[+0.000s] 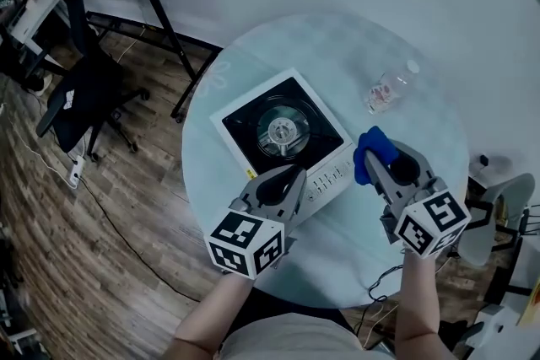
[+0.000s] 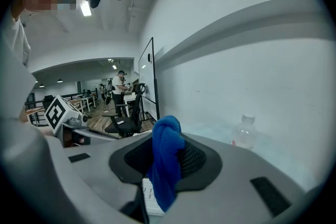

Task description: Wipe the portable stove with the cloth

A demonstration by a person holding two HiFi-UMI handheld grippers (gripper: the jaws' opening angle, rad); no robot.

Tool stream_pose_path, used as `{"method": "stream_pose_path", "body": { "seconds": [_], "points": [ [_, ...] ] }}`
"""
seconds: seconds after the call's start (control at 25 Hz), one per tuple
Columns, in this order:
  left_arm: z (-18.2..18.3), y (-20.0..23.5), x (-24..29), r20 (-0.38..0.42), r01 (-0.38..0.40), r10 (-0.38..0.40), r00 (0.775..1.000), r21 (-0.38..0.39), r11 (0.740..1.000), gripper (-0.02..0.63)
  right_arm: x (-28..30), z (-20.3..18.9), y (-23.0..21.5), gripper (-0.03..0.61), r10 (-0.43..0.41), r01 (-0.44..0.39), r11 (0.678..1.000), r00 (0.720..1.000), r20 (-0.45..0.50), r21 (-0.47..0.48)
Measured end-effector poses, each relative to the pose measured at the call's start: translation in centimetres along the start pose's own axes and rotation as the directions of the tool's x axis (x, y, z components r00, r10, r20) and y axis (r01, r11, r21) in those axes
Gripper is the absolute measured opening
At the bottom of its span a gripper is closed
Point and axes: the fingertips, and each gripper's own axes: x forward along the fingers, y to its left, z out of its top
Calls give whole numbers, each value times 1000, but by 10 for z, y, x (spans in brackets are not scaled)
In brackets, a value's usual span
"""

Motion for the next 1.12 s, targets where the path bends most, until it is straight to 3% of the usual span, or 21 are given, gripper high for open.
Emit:
{"method": "stream_pose_path", "body": {
  "seconds": [0.36, 0.68, 0.88, 1.12],
  "points": [
    [4, 8, 28, -7, -62, 62, 998, -27, 998, 46, 51, -5, -37, 118, 61, -70, 992, 995, -83, -101],
    [14, 36, 37, 36, -99, 104, 994, -105, 990, 46, 109, -13, -55, 118, 96, -104, 992, 990, -99, -69],
    [9, 47, 46, 27, -109, 117, 993, -196, 974, 46, 145, -16, -58, 118, 142, -150, 986, 983, -117, -68],
    [9, 56, 49, 29, -141, 151, 988, -228, 964, 46, 183, -25, -59, 118, 186, -198, 977, 971, -147, -74]
  ]
}}
